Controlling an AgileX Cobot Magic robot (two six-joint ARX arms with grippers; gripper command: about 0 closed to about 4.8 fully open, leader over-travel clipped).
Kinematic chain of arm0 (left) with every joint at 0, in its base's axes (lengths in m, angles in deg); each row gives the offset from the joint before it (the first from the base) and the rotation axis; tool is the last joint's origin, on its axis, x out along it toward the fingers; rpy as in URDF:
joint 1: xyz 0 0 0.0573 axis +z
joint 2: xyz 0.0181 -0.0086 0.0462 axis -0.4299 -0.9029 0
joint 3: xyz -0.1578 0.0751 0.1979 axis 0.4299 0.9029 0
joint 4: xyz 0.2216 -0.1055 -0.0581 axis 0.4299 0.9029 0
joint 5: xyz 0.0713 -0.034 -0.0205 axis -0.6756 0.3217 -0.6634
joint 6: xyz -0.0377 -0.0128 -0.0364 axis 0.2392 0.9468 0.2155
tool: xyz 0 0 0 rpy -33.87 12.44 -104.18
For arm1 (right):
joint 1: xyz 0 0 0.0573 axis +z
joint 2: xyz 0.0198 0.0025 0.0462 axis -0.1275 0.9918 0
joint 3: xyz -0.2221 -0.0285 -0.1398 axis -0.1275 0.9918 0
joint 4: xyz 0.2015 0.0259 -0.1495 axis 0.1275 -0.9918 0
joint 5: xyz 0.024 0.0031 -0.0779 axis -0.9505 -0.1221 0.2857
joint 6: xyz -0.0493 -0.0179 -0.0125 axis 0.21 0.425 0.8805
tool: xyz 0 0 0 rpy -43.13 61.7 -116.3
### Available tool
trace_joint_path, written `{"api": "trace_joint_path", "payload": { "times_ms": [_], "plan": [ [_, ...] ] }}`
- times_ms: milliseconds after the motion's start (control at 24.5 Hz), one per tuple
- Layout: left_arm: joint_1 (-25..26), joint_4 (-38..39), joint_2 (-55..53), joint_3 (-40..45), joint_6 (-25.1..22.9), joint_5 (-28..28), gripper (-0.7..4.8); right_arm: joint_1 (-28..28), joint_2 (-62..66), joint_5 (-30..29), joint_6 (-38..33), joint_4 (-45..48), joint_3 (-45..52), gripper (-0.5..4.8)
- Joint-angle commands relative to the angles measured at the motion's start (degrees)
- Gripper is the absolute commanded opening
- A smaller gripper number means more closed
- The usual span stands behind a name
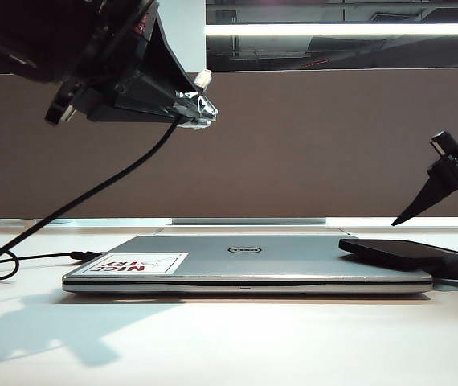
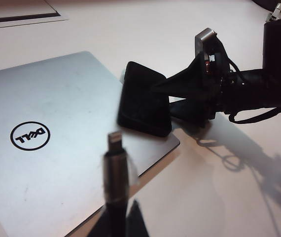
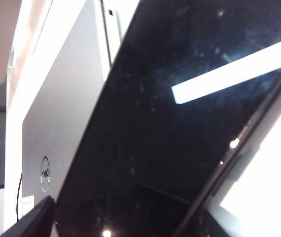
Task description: Pick up the charging cable and the phone, plug the charging cable into the charging port on the phone, and finally place them back on the table.
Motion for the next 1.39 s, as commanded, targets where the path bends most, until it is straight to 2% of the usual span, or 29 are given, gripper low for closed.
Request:
{"api": "trace_joint_path", "payload": {
  "times_ms": [41,489,652,978,1019,1059,1100,1141,1263,1385],
  "plan": [
    [0.04,-0.37,0.24,-0.2,-0.07,0.04,-0.07,0.11,2.27,0.04,-0.24,0.07,0.55,3.62],
    [0.04,-0.37,0.24,-0.2,-0.07,0.04,-0.07,0.42,7.93,-2.97,0.02,5.77,0.55,3.53],
    [0.04,-0.35,0.24,-0.2,-0.07,0.02,-0.07,0.46,9.68,-3.02,0.0,7.1,0.55,3.08],
    [0.04,-0.35,0.24,-0.2,-0.07,0.04,-0.07,0.46,10.05,-2.95,0.2,7.15,0.5,3.03],
    [0.04,-0.35,0.24,-0.2,-0.07,0.04,-0.07,0.46,10.05,-2.93,0.2,7.13,0.5,2.81],
    [0.04,-0.35,0.24,-0.2,-0.07,0.02,-0.07,0.46,10.05,-2.93,0.2,7.15,0.5,2.37],
    [0.04,-0.35,0.24,-0.2,-0.07,0.02,-0.07,0.46,10.05,-2.93,0.22,7.15,0.5,1.62],
    [0.04,-0.35,0.24,-0.2,-0.07,0.02,-0.07,0.46,10.05,-2.93,0.22,7.15,0.5,1.12],
    [0.04,-0.31,0.24,-0.2,-0.07,0.02,-0.07,0.46,10.05,-2.73,0.9,7.17,0.5,-0.08],
    [0.04,-0.31,0.24,-0.2,-0.07,0.02,-0.07,0.46,10.03,-2.71,3.15,7.28,0.5,-0.07]
  ]
}}
